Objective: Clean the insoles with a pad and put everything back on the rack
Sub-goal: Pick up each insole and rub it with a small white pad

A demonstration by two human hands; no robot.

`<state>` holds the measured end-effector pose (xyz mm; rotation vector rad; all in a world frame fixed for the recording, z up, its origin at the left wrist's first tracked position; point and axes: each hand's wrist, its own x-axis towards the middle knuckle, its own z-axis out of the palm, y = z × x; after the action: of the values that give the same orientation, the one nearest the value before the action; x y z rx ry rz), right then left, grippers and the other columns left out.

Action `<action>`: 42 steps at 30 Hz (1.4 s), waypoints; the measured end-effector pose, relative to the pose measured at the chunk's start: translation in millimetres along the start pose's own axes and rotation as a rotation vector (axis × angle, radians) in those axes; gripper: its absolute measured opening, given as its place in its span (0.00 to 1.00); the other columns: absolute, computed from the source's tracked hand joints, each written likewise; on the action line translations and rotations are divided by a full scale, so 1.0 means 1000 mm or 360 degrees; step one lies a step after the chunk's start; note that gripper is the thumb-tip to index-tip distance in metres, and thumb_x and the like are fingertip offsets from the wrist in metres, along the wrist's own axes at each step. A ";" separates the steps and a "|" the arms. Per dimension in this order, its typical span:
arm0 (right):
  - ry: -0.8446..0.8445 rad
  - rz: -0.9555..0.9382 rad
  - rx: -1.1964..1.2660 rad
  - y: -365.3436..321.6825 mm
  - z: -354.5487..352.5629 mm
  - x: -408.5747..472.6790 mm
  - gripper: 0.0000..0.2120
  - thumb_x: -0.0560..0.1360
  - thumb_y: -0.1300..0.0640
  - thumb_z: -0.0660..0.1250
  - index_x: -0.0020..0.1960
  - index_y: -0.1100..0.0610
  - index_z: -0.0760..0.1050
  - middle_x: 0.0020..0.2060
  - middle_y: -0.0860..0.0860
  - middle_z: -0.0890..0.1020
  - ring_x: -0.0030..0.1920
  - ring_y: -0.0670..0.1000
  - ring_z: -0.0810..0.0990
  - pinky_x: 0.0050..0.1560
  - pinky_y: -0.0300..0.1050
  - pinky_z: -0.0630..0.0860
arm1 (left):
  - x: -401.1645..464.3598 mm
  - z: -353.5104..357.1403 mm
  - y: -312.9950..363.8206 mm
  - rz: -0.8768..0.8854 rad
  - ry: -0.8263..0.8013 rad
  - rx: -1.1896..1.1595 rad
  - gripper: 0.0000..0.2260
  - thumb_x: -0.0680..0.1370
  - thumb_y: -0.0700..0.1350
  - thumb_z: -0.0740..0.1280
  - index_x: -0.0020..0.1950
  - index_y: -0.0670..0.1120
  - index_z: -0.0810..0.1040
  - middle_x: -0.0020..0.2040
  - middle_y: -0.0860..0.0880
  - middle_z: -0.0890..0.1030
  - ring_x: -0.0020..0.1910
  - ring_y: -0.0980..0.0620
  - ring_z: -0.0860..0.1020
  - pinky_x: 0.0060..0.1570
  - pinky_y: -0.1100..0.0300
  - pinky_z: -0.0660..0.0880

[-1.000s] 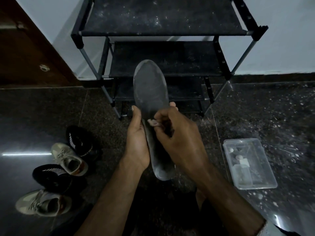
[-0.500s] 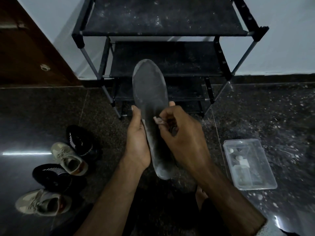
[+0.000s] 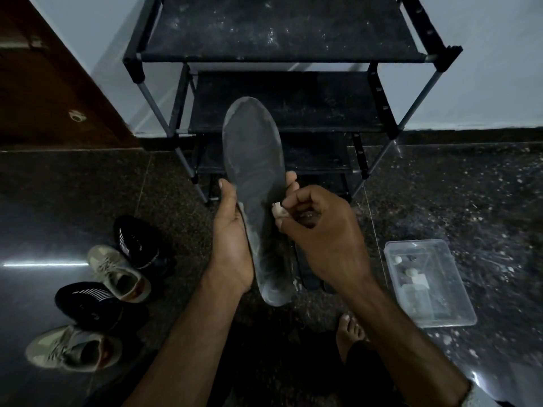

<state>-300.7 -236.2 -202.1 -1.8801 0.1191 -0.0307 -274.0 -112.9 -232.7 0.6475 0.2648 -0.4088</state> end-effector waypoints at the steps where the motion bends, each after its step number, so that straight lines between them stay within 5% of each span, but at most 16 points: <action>1: 0.0015 -0.0009 0.0033 0.000 0.000 0.000 0.05 0.72 0.60 0.74 0.45 0.54 0.78 0.39 0.43 0.82 0.43 0.40 0.81 0.45 0.32 0.77 | -0.001 0.001 0.001 -0.0001 -0.0021 -0.0016 0.36 0.76 0.66 0.53 0.71 0.41 0.71 0.67 0.40 0.75 0.67 0.44 0.74 0.65 0.49 0.71; 3: 0.0078 -0.0016 0.0094 0.001 -0.001 0.002 0.06 0.72 0.61 0.74 0.44 0.55 0.78 0.39 0.43 0.82 0.43 0.40 0.81 0.45 0.32 0.78 | -0.003 0.004 0.000 -0.0038 -0.0083 -0.0019 0.37 0.77 0.68 0.48 0.63 0.41 0.80 0.62 0.41 0.79 0.62 0.45 0.78 0.60 0.51 0.76; 7: 0.0244 -0.0014 0.0211 0.004 -0.004 0.007 0.07 0.72 0.61 0.74 0.46 0.54 0.78 0.43 0.45 0.83 0.44 0.42 0.83 0.45 0.35 0.79 | -0.005 0.007 -0.006 -0.0083 0.0042 -0.0054 0.34 0.78 0.66 0.49 0.68 0.43 0.74 0.66 0.41 0.77 0.64 0.43 0.76 0.63 0.48 0.74; 10: 0.0309 -0.0032 0.0217 0.005 -0.004 0.007 0.07 0.72 0.60 0.74 0.47 0.53 0.78 0.42 0.45 0.83 0.44 0.43 0.83 0.46 0.38 0.80 | -0.001 0.006 -0.010 -0.0091 0.0117 -0.0069 0.28 0.80 0.62 0.49 0.57 0.47 0.82 0.54 0.44 0.83 0.51 0.47 0.82 0.53 0.53 0.79; 17: 0.0216 -0.0243 -0.0270 0.002 0.000 0.000 0.05 0.75 0.60 0.71 0.48 0.51 0.78 0.45 0.42 0.82 0.46 0.42 0.80 0.46 0.44 0.80 | -0.001 0.006 -0.004 -0.0148 0.0119 0.0000 0.32 0.81 0.61 0.46 0.45 0.48 0.87 0.44 0.46 0.86 0.41 0.50 0.85 0.45 0.52 0.81; 19: 0.0173 -0.0336 -0.0396 0.001 0.002 -0.001 0.05 0.76 0.60 0.70 0.49 0.52 0.79 0.46 0.43 0.82 0.46 0.44 0.81 0.46 0.48 0.80 | -0.002 0.005 -0.006 -0.0148 0.0131 0.0095 0.31 0.81 0.62 0.47 0.55 0.45 0.84 0.45 0.47 0.86 0.44 0.52 0.85 0.46 0.56 0.81; 22: 0.0015 -0.0458 -0.0496 -0.003 0.009 -0.006 0.05 0.75 0.60 0.70 0.50 0.53 0.79 0.44 0.46 0.83 0.44 0.44 0.81 0.44 0.47 0.80 | -0.004 0.005 -0.003 -0.0194 0.0130 0.0111 0.34 0.80 0.65 0.49 0.71 0.40 0.71 0.61 0.43 0.80 0.62 0.48 0.78 0.63 0.54 0.73; 28: -0.0084 -0.0526 -0.0485 -0.005 0.010 -0.006 0.05 0.75 0.60 0.69 0.49 0.53 0.78 0.42 0.46 0.83 0.42 0.45 0.81 0.42 0.46 0.79 | -0.003 0.003 0.000 -0.0149 0.0161 0.0101 0.36 0.78 0.67 0.51 0.67 0.38 0.74 0.65 0.40 0.77 0.65 0.45 0.76 0.66 0.50 0.71; 31: 0.0112 -0.0443 -0.0516 0.002 0.001 0.000 0.06 0.75 0.60 0.69 0.49 0.53 0.76 0.45 0.45 0.82 0.44 0.45 0.80 0.43 0.49 0.79 | -0.004 0.007 -0.003 -0.0132 0.0168 0.0151 0.30 0.80 0.64 0.51 0.51 0.45 0.85 0.53 0.42 0.84 0.51 0.46 0.83 0.48 0.51 0.80; 33: 0.0155 -0.0390 -0.0496 0.004 -0.001 0.001 0.06 0.75 0.61 0.70 0.49 0.52 0.75 0.46 0.44 0.82 0.44 0.45 0.81 0.43 0.51 0.79 | -0.006 0.010 -0.001 -0.0063 0.0208 0.0278 0.28 0.82 0.60 0.48 0.61 0.45 0.81 0.61 0.43 0.80 0.57 0.48 0.80 0.45 0.57 0.79; 37: -0.0113 -0.0421 -0.0381 -0.006 0.007 -0.007 0.07 0.75 0.59 0.71 0.49 0.51 0.74 0.41 0.42 0.82 0.43 0.42 0.81 0.43 0.45 0.79 | -0.005 0.006 0.001 -0.0164 0.0135 0.0175 0.34 0.79 0.65 0.48 0.66 0.40 0.76 0.65 0.42 0.77 0.64 0.48 0.77 0.62 0.54 0.75; 42: -0.0293 -0.0448 -0.0331 -0.011 0.009 -0.008 0.06 0.74 0.59 0.70 0.49 0.53 0.75 0.40 0.44 0.81 0.43 0.42 0.80 0.43 0.42 0.78 | -0.004 0.002 0.000 -0.0145 0.0139 0.0130 0.36 0.80 0.66 0.48 0.70 0.37 0.71 0.67 0.41 0.76 0.67 0.46 0.75 0.61 0.54 0.76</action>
<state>-307.1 -223.8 -194.2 -2.0845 -0.2787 -0.0391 -277.1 -113.6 -229.6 0.7362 0.3628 -0.4815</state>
